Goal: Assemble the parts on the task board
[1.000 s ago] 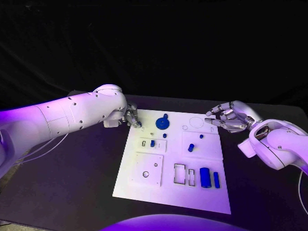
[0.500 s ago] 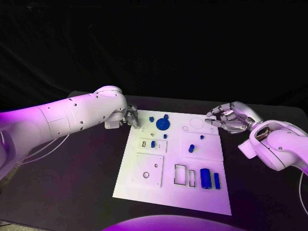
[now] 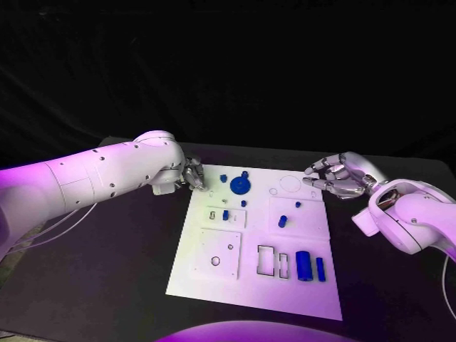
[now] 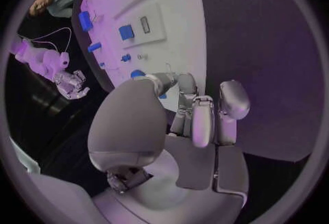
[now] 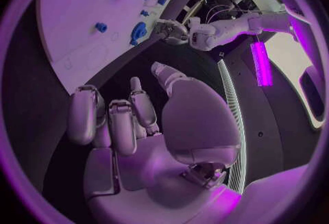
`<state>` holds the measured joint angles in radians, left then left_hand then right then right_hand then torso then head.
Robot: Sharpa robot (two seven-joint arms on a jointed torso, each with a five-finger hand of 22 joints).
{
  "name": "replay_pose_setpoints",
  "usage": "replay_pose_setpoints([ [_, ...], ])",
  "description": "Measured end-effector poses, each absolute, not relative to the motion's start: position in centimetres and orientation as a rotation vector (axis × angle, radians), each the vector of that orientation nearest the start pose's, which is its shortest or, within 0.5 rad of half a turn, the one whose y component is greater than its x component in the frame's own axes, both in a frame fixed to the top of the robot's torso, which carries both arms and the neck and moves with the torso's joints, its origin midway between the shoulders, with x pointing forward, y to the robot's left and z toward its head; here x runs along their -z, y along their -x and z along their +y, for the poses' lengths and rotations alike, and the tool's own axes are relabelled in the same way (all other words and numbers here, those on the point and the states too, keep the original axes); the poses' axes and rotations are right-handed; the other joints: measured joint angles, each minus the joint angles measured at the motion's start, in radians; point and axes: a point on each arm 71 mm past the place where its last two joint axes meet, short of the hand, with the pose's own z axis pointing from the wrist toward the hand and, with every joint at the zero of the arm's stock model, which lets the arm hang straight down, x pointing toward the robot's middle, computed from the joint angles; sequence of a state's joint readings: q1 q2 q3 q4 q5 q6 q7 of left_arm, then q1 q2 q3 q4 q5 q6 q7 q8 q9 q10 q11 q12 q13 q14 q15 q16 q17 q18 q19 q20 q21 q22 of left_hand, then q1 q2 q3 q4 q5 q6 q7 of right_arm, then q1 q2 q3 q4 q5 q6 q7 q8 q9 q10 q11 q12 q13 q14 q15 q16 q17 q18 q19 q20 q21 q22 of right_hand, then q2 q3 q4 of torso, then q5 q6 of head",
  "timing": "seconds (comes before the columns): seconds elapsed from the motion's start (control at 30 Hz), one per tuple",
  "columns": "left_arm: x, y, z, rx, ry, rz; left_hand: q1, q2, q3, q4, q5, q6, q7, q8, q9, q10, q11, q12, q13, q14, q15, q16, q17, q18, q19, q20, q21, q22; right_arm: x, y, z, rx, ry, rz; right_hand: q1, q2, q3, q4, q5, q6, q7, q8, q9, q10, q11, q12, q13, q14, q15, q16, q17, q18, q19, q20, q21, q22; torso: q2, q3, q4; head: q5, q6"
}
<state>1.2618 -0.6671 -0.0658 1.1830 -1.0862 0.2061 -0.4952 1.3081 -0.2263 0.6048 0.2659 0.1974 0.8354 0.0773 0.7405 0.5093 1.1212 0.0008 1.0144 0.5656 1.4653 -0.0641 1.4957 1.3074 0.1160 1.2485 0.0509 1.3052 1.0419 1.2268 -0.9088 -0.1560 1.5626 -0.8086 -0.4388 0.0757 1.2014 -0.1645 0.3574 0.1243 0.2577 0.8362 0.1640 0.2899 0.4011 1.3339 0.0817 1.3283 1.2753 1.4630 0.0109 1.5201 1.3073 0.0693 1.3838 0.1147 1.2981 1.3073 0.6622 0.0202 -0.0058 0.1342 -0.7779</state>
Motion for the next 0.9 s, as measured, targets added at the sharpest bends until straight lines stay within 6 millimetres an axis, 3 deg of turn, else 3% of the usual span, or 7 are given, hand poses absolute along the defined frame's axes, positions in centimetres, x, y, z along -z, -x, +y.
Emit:
replay_pose_setpoints([
  [0.1,22.0,-53.8,23.0,0.309,0.262,2.263,-0.025,-0.025,-0.049,0.015,0.0,-0.041,0.025,-0.012,-0.006,-0.063,0.024,-0.045,-0.044,0.001,0.024,-0.035,-0.027,0.0,-0.059,0.014,-0.053,-0.085,20.7,-46.9,-22.9,-0.958,-0.425,1.714,0.0,0.0,0.0,0.0,0.0,0.0,0.0,0.0,0.0,0.0,0.0,0.0,0.0,0.0,0.0,0.0,0.0,0.0,0.0,0.0,0.0,0.0,0.0,0.0,0.0006,-0.003,0.003],
  [0.23,21.2,-53.7,22.4,0.398,0.264,2.157,-0.007,-0.043,-0.102,0.018,0.0,-0.09,0.05,-0.014,-0.013,-0.127,0.047,-0.088,-0.075,-0.066,0.048,-0.139,-0.217,0.048,-0.197,0.033,-0.197,-0.291,20.7,-46.9,-22.9,-0.957,-0.425,1.714,0.0,0.0,0.0,0.0,0.0,0.0,0.0,0.0,0.0,0.0,0.0,0.0,0.0,0.0,0.0,0.0,0.0,0.0,0.0,0.0,0.0,0.001,-0.001,-0.0001,0.0006,-0.004,0.007],
  [0.3,20.8,-53.8,22.0,0.444,0.251,2.09,0.009,-0.051,-0.118,0.019,0.0,-0.11,0.06,-0.019,-0.022,-0.151,0.059,-0.117,-0.098,-0.116,0.057,-0.204,-0.319,0.057,-0.251,0.044,-0.272,-0.381,20.7,-46.9,-22.9,-0.956,-0.426,1.714,0.0,0.0,0.0,0.0,0.0,0.0,0.0,0.0,0.0,0.0,0.0,0.0,0.0,0.0,0.0,0.0,0.0,0.0,0.0,0.0,0.0,0.001,-0.001,-0.0005,0.0005,-0.005,0.009],
  [0.37,20.4,-53.8,21.7,0.477,0.234,2.035,0.016,-0.053,-0.127,0.019,0.0,-0.117,0.067,-0.021,-0.028,-0.154,0.062,-0.127,-0.11,-0.122,0.061,-0.219,-0.342,0.057,-0.256,0.046,-0.293,-0.401,20.7,-46.9,-23.0,-0.955,-0.426,1.713,0.0,0.0,0.0,0.0,0.0,0.0,0.0,0.0,0.0,0.0,0.0,0.0,0.0,0.0,0.0,0.0,0.0,0.0,0.0,0.0,0.0,0.001,0.0,-0.0006,0.0006,-0.007,0.01],
  [0.57,19.7,-53.8,21.0,0.524,0.124,1.901,0.033,-0.061,-0.184,0.022,0.0,-0.157,0.078,-0.071,-0.08,-0.187,0.08,-0.17,-0.155,-0.161,0.075,-0.271,-0.418,0.056,-0.253,0.055,-0.345,-0.437,20.7,-46.9,-23.1,-0.953,-0.428,1.713,0.0,0.0,0.0,0.0,0.0,0.0,0.0,0.0,0.0,0.0,0.0,0.0,0.0,0.0,0.0,0.0,0.001,0.0,0.0,0.0,0.0,0.001,0.0,-0.0006,0.0008,-0.011,0.015],
  [0.67,19.7,-53.8,20.7,0.519,0.067,1.872,0.038,-0.057,-0.207,0.023,0.0,-0.165,0.08,-0.085,-0.096,-0.189,0.082,-0.174,-0.164,-0.161,0.075,-0.271,-0.417,0.056,-0.253,0.055,-0.352,-0.442,20.7,-46.9,-23.1,-0.952,-0.428,1.713,0.0,0.0,0.0,0.0,0.0,0.0,0.0,0.0,0.0,0.0,0.0,0.0,0.0,0.0,0.0,0.0,0.001,0.0,0.0,0.0,0.0,0.001,0.001,-0.0012,0.0008,-0.011,0.016],
  [0.9,20.3,-53.8,19.6,0.476,-0.084,1.832,0.061,-0.055,-0.268,0.024,0.0,-0.163,0.082,-0.094,-0.126,-0.19,0.083,-0.175,-0.177,-0.131,0.08,-0.214,-0.335,0.057,-0.244,0.064,-0.352,-0.444,20.7,-46.9,-23.1,-0.952,-0.428,1.713,0.0,0.0,0.0,0.0,0.0,0.0,0.0,0.0,0.0,0.0,0.0,0.0,0.0,0.0,0.0,0.0,0.001,0.0,0.0,0.0,0.0,0.001,0.002,-0.0022,-0.0012,-0.012,0.017],
])
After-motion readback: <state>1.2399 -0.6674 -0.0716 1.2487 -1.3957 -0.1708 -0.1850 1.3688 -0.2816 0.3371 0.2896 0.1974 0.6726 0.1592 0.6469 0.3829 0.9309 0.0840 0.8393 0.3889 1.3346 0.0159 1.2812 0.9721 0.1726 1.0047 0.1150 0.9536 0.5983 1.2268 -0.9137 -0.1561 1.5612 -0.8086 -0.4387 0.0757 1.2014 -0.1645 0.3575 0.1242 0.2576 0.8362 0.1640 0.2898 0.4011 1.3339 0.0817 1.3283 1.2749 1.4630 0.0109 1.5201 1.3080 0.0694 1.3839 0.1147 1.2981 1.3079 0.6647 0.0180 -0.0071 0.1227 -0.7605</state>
